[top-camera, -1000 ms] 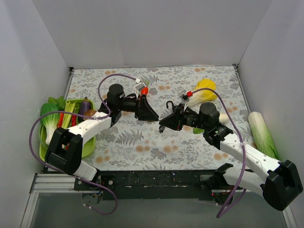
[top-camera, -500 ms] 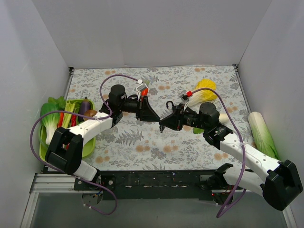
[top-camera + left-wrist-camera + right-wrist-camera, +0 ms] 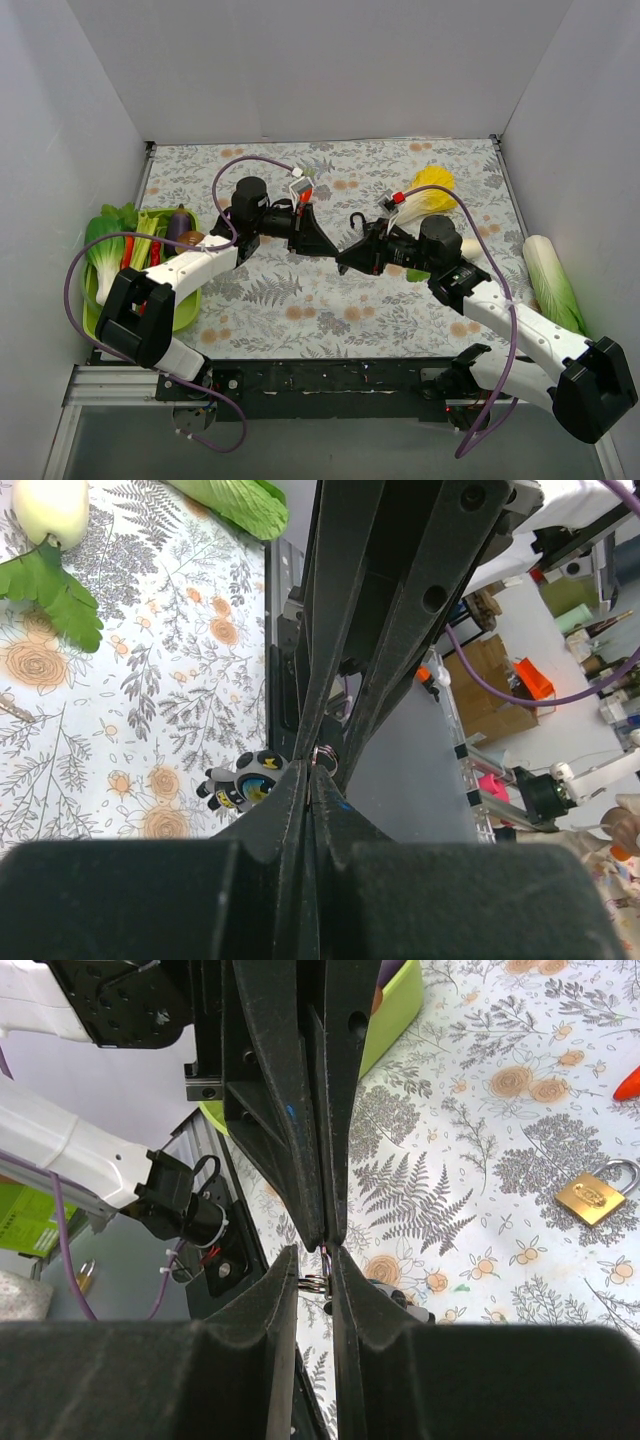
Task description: Unlock with the key
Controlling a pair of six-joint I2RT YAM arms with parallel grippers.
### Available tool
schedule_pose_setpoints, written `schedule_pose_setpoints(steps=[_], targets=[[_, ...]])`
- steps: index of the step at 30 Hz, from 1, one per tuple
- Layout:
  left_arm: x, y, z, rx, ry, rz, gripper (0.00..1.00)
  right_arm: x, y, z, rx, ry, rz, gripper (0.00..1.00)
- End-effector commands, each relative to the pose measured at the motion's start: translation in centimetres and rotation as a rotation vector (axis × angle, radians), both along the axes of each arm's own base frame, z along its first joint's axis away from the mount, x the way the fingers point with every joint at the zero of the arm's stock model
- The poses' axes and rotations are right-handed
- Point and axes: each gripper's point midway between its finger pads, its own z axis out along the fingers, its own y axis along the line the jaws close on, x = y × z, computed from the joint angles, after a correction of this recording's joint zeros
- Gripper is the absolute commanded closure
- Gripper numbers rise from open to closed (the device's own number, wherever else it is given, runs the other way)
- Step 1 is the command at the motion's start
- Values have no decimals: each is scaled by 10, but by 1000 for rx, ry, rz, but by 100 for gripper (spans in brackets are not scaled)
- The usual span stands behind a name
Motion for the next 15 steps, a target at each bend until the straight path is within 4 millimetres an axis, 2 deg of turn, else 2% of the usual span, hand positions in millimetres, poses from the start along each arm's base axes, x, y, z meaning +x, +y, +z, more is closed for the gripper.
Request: schedule_pose_setpoints(steps=[1,2,3,6,11,15], targets=[[0,0,12,-3,-69,-17,100,8,-9,13,-14,-48,-30,84],[0,0,12,-1,-70,-21,100,6,-12,15,-20,-52,-30,75],[-2,0,12,5,-61,-28,100,6,-14,18,-18,-63,-32,62],[-3,1,12,11,-54,-46,100,3,-19,25,-17,-84,-6,50],[-5,1,13,14,-56,-61,100,-5,-16,25,-11,-78,64,47],[-6,2,12,18,-58,-68,100,-9,-13,23,-4,-61,100,50]])
